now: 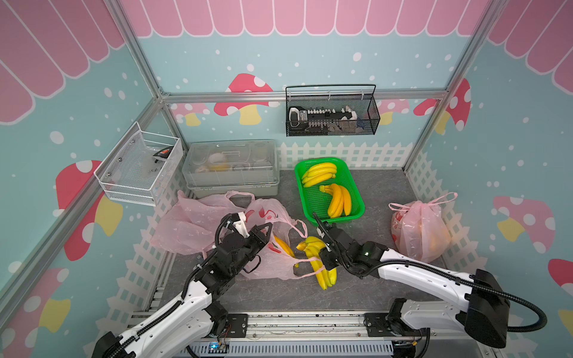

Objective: Place the banana into a plastic bag & tie a knot
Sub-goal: Place the banana into the plastic bag.

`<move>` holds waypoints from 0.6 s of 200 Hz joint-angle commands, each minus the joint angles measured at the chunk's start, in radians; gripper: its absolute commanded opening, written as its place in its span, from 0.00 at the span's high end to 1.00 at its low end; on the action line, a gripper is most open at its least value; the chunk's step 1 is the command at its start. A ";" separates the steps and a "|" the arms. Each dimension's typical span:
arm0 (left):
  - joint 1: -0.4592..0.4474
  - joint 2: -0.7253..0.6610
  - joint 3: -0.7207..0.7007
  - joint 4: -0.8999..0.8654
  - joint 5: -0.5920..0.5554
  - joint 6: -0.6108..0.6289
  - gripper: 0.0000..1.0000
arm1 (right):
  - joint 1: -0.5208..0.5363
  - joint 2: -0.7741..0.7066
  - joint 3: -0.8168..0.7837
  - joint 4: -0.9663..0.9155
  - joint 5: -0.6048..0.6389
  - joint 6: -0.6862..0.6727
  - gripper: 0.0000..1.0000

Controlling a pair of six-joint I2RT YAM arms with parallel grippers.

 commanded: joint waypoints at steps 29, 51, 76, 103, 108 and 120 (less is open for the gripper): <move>-0.036 -0.033 0.047 -0.077 0.006 0.059 1.00 | 0.028 0.108 0.129 0.167 -0.057 0.056 0.77; -0.048 -0.039 0.064 -0.102 0.006 0.078 1.00 | 0.031 0.171 0.176 0.194 -0.077 0.061 0.78; -0.079 -0.044 0.084 -0.124 -0.012 0.103 1.00 | 0.032 0.213 0.196 0.279 -0.125 0.095 0.77; -0.124 -0.040 0.109 -0.145 -0.042 0.130 1.00 | 0.032 0.261 0.250 0.295 -0.116 0.119 0.77; -0.132 -0.039 0.114 -0.148 -0.048 0.135 1.00 | 0.032 0.266 0.251 0.313 -0.115 0.129 0.77; -0.146 -0.038 0.122 -0.156 -0.057 0.145 1.00 | 0.032 0.269 0.256 0.338 -0.119 0.155 0.77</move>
